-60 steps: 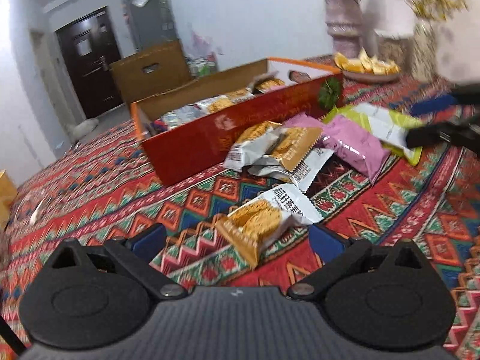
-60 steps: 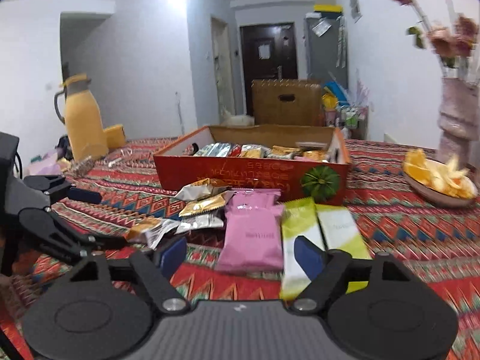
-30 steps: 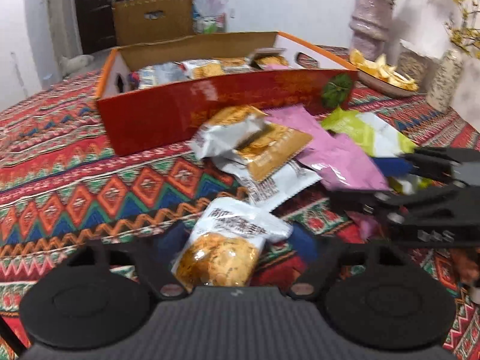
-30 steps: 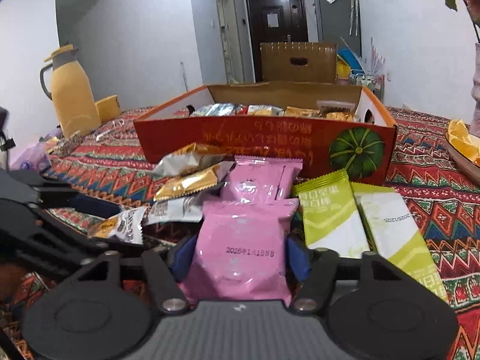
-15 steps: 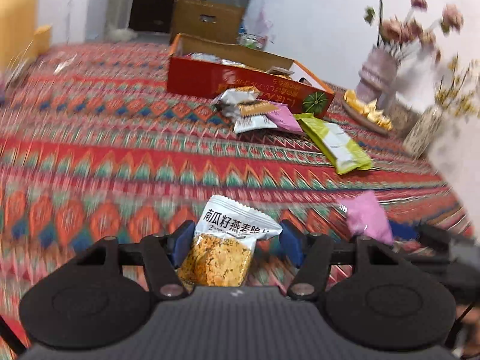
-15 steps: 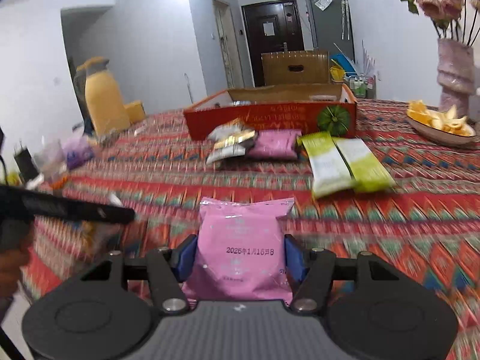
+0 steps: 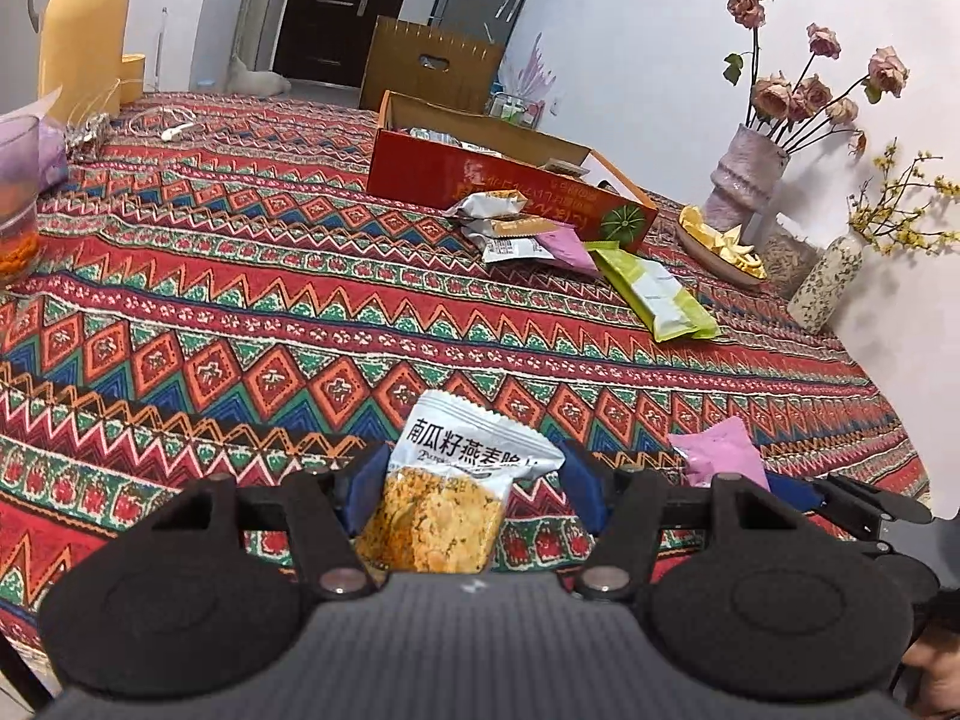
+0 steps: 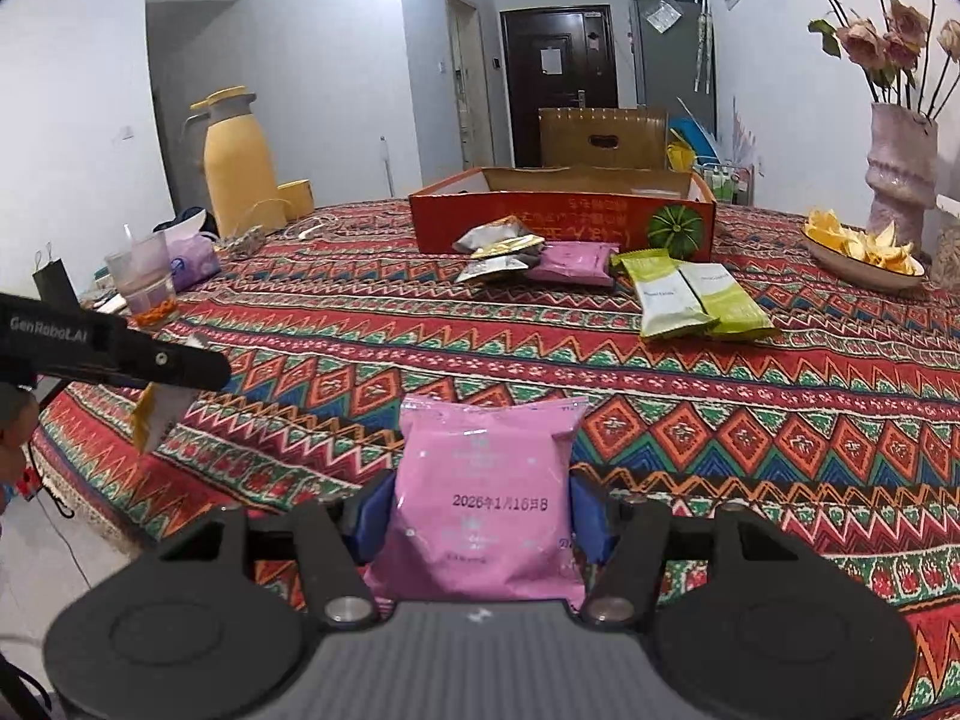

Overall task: Organize snacks
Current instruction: 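Carry both packets into the box and open both tools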

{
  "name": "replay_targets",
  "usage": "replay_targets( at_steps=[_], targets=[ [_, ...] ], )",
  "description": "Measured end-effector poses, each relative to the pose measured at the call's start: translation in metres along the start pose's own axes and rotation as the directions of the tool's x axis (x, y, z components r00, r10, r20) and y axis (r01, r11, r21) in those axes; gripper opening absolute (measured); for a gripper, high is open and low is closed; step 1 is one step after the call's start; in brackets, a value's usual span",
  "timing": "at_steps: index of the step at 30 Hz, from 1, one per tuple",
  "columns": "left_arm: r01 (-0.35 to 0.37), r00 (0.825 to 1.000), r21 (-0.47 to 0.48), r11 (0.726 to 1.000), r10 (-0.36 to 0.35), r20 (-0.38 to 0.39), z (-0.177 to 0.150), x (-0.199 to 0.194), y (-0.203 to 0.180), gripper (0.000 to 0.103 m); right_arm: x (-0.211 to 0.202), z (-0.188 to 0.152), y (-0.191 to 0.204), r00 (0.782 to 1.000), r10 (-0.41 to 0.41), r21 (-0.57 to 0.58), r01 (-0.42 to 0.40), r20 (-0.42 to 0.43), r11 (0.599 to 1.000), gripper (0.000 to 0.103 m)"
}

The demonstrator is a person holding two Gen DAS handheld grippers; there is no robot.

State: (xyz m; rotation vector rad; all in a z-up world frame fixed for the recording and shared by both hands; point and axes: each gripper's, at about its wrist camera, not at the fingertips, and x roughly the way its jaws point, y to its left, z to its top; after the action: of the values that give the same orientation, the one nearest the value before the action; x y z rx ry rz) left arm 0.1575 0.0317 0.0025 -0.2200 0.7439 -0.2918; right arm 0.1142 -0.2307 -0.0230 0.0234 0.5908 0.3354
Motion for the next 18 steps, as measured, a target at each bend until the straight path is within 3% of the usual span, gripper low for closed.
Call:
replay_targets(
  at_steps=[11,18],
  targets=[
    [-0.012,1.0,-0.005,1.0,0.012,-0.003,0.013,0.011,0.011,0.062,0.005,0.005,-0.001,1.0,-0.006,-0.002,0.006,-0.006,1.0,0.06],
    [0.029,0.997,0.043,0.999,-0.032,0.068,0.1,0.023,0.014,0.062,0.003,0.054,-0.026,0.995,0.071,-0.019,-0.07,0.076,0.997,0.06]
  ],
)
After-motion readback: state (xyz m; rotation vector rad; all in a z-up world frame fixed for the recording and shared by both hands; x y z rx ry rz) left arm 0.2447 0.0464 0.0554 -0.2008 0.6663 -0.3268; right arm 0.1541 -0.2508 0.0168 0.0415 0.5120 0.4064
